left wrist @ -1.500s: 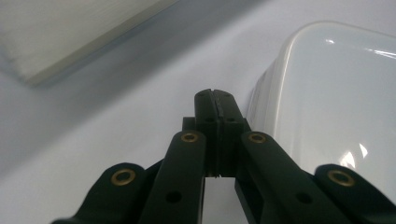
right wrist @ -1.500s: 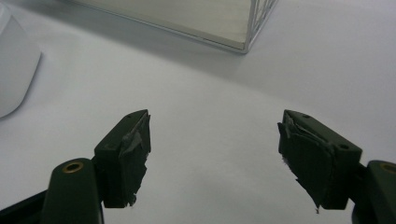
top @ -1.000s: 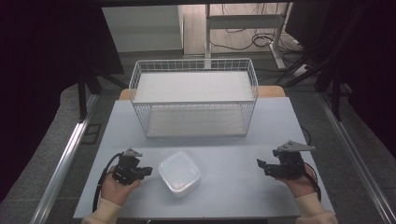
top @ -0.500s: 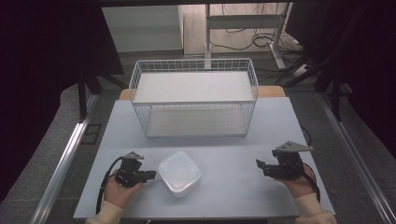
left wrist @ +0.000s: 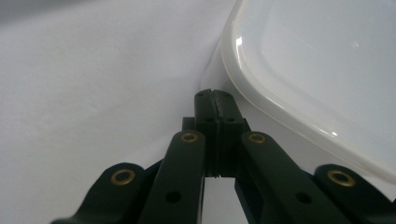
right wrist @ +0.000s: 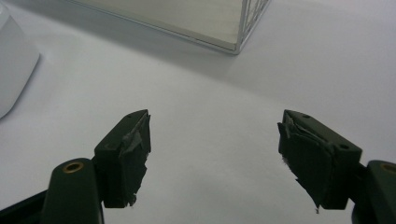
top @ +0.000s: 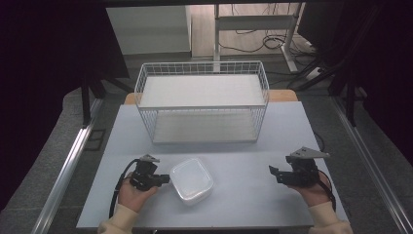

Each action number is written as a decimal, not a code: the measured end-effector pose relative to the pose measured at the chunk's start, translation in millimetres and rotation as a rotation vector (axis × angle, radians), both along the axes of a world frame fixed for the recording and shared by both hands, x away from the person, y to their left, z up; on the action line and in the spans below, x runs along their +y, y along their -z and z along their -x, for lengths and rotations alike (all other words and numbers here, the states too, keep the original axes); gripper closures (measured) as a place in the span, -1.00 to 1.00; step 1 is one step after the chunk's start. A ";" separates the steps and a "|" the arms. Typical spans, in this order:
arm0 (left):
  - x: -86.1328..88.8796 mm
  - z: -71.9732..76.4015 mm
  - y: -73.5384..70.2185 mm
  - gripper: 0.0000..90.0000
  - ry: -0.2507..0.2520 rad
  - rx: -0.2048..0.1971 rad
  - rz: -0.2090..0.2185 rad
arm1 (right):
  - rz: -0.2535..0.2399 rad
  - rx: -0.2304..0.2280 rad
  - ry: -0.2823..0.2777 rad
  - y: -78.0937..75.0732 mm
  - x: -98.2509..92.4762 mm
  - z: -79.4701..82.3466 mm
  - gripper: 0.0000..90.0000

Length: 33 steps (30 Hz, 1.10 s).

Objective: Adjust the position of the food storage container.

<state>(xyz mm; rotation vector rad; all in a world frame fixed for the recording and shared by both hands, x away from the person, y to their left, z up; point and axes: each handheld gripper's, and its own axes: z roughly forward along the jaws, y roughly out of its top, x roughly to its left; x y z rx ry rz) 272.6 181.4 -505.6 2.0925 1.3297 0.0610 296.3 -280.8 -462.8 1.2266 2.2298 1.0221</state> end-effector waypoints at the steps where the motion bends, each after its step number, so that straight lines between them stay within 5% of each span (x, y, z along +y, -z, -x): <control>1: -1.6 -1.6 0.0 1.00 0.003 0.001 0.000 | -0.001 -0.002 0.001 -0.5 -0.1 0.2 -0.44; 21: -47.9 -28.3 -2.3 1.00 0.089 -0.003 0.002 | -0.006 -0.010 0.010 -3.4 -2.9 1.4 -0.44; 28: -47.5 -26.1 -1.4 0.99 0.107 0.000 0.004 | -0.003 -0.009 0.015 -2.2 -3.6 -1.2 -0.44; 33: -33.7 -15.8 -5.6 0.99 0.073 -0.027 0.019 | 0.010 -0.016 0.014 -3.5 -1.4 -5.4 -0.44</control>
